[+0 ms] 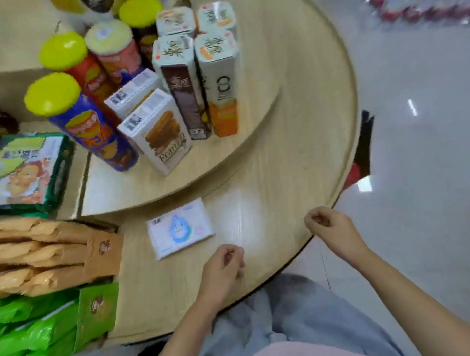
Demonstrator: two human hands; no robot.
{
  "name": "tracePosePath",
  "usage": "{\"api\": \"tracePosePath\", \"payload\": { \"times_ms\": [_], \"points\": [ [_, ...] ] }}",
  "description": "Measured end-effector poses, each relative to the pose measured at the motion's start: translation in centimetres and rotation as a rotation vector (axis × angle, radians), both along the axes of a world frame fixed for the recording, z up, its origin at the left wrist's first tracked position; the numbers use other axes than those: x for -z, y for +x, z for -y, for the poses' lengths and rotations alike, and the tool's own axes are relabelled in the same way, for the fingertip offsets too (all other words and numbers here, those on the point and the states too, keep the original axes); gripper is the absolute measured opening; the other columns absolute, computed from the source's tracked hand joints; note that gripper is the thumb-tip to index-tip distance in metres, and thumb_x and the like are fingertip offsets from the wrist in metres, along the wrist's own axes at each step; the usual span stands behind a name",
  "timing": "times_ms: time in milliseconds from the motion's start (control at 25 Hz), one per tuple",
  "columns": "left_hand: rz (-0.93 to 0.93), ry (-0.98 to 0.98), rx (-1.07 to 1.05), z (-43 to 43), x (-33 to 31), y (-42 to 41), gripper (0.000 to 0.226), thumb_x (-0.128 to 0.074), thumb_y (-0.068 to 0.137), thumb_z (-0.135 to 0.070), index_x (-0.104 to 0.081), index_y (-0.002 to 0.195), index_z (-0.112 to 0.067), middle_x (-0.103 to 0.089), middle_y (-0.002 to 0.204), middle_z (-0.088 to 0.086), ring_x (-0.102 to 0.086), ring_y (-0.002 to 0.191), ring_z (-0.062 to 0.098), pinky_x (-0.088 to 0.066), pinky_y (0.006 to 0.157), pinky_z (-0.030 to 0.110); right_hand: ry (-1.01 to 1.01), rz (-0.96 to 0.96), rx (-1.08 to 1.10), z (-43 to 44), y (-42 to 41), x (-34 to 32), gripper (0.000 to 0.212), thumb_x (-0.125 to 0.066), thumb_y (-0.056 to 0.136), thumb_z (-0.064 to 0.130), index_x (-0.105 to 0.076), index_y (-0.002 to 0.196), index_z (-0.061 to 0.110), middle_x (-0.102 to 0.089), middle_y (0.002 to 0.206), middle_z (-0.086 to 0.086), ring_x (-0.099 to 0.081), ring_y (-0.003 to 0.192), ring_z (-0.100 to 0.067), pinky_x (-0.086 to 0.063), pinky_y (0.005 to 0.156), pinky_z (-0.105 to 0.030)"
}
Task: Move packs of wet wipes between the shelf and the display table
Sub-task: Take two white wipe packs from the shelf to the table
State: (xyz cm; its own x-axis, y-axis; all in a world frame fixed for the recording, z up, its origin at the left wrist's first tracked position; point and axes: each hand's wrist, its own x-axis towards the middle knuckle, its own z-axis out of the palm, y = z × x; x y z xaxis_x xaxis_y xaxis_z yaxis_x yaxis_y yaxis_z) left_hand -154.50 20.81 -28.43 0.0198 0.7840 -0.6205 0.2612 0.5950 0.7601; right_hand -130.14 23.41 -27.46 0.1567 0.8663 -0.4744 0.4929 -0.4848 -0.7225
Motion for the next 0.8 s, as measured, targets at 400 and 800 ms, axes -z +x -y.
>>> {"api": "tracePosePath", "payload": {
  "times_ms": [400, 800],
  "points": [
    [-0.172, 0.26, 1.065, 0.1, -1.2, 20.0, 0.016, -0.054, 0.092, -0.015, -0.06, 0.077, -0.018, -0.059, 0.068, -0.006, -0.057, 0.063, 0.001, -0.039, 0.057, 0.008, -0.142, 0.046, 0.933, 29.8, 8.5, 1.4, 0.018, -0.063, 0.086, 0.008, -0.064, 0.075, 0.022, -0.068, 0.079, -0.004, -0.064, 0.076, -0.025, -0.049, 0.076, -0.034],
    [-0.223, 0.113, 1.363, 9.6, 1.1, 46.2, 0.013, -0.054, 0.09, -0.007, -0.061, 0.087, -0.018, -0.066, 0.085, 0.004, -0.061, 0.078, 0.019, -0.043, 0.067, 0.023, -0.138, -0.042, 1.293, 43.8, 27.3, 1.4, 0.019, -0.055, 0.091, 0.005, -0.064, 0.078, 0.017, -0.068, 0.084, -0.011, -0.063, 0.075, -0.024, -0.046, 0.066, -0.02]
  ]
}}
